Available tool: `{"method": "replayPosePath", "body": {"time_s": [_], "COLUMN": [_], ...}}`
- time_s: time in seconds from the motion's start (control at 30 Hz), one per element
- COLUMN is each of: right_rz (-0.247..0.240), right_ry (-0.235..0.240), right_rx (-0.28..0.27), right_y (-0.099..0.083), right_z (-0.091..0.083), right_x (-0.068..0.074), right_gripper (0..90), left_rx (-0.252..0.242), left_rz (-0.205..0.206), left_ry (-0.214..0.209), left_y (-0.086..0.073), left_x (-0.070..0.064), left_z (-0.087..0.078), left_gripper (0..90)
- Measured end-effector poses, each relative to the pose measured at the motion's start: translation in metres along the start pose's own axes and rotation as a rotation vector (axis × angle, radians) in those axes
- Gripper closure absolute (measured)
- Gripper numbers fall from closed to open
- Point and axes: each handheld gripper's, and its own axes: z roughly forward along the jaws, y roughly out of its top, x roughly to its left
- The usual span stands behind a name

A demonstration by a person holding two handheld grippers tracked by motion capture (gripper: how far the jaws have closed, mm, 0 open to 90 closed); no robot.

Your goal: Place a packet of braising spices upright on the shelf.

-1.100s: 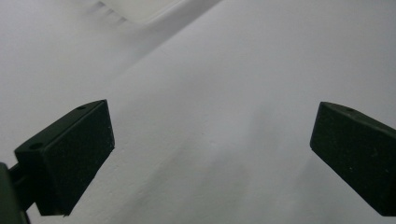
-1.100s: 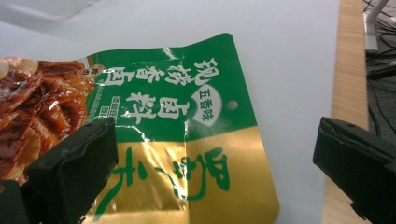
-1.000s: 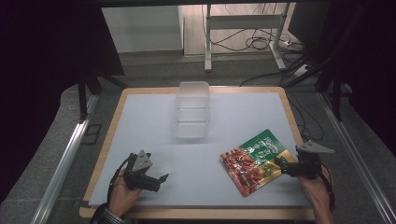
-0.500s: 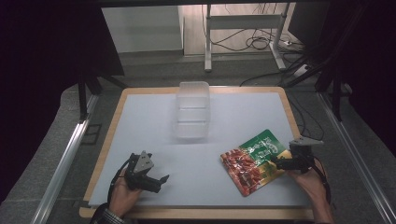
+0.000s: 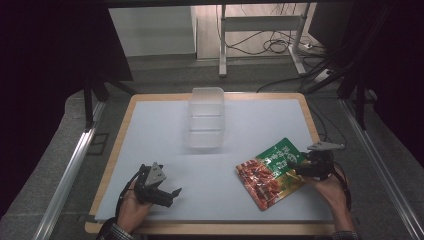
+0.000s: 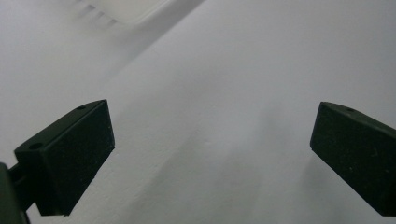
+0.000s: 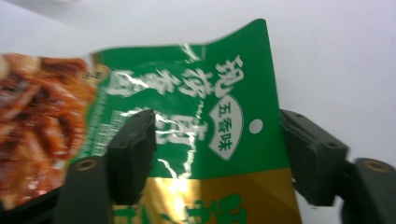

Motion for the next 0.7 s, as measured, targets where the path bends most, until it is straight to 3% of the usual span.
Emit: {"method": "replayPosePath", "body": {"time_s": [0.03, 0.07, 0.2, 0.23, 0.27, 0.37, 0.53, 0.57, 0.6, 0.7], "right_rz": [0.000, -0.026, -0.056, -0.079, -0.126, -0.156, -0.106, -0.102, -0.107, -0.112], "right_ry": [0.000, 0.010, 0.020, 0.017, -0.015, -0.046, -0.036, -0.043, -0.063, -0.086], "right_rx": [0.000, -0.005, 0.018, 0.043, 0.102, 0.134, 0.129, 0.134, 0.131, 0.124], "right_y": [0.000, 0.004, 0.007, 0.008, 0.007, 0.007, 0.007, 0.007, 0.008, 0.008], "right_z": [0.000, -0.004, -0.003, 0.000, 0.008, 0.012, 0.012, 0.012, 0.012, 0.010], "right_x": [0.000, 0.005, 0.015, 0.019, 0.025, 0.029, 0.025, 0.024, 0.024, 0.026], "right_gripper": [32.3, 40.1, 48.8, 50.9, 53.9, 57.5, 62.6, 68.0, 78.9, 86.6], "left_rx": [0.002, 0.005, 0.010, 0.010, 0.010, 0.012, 0.018, 0.018, 0.015, 0.015], "left_rz": [0.002, 0.004, 0.012, 0.012, 0.012, 0.013, 0.019, 0.021, 0.017, 0.011], "left_ry": [0.001, 0.004, 0.005, 0.005, 0.005, 0.006, 0.015, 0.018, 0.014, 0.012], "left_y": [0.000, 0.000, 0.000, 0.000, 0.000, 0.000, 0.001, 0.001, 0.001, 0.001], "left_x": [0.000, -0.001, -0.001, -0.001, -0.001, -0.002, -0.003, -0.003, -0.003, -0.002], "left_z": [0.000, 0.001, 0.001, 0.001, 0.001, 0.001, 0.002, 0.002, 0.002, 0.002], "left_gripper": [0.0, 0.0, 0.0, 0.0, 0.0, 0.0, 0.0, 0.0, 0.0, 0.0]}}
